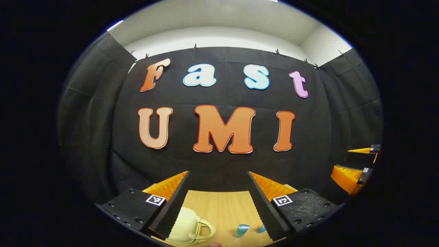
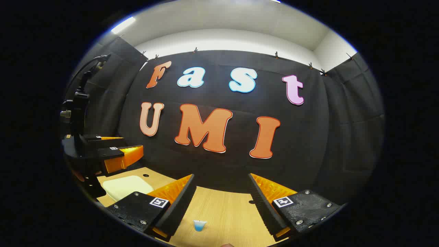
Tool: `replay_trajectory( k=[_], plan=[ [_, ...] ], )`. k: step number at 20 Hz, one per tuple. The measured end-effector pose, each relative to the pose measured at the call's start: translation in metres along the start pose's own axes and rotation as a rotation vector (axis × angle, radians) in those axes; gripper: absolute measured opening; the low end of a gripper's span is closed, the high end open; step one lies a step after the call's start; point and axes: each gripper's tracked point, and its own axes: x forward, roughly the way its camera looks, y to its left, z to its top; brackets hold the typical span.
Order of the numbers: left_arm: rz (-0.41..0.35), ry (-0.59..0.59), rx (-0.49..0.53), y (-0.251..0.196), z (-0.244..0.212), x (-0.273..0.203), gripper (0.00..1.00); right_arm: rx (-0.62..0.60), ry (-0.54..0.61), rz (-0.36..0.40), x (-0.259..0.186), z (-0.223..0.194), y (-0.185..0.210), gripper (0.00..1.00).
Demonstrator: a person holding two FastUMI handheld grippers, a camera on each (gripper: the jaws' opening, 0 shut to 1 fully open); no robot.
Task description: First open the suitcase, pack the skin care products into it, and then close the suitcase.
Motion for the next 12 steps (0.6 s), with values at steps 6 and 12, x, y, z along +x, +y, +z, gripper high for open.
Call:
replay_trajectory(
  k=[6,12],
  plan=[
    [0.037,-0.014,0.02,0.002,0.0,0.003,0.97,-0.003,-0.02,0.033,0.021,0.0,0.0,0.92],
    [0.088,-0.023,0.039,-0.006,-0.001,0.012,0.98,0.027,-0.023,0.087,0.048,-0.004,-0.003,0.95]
  ],
)
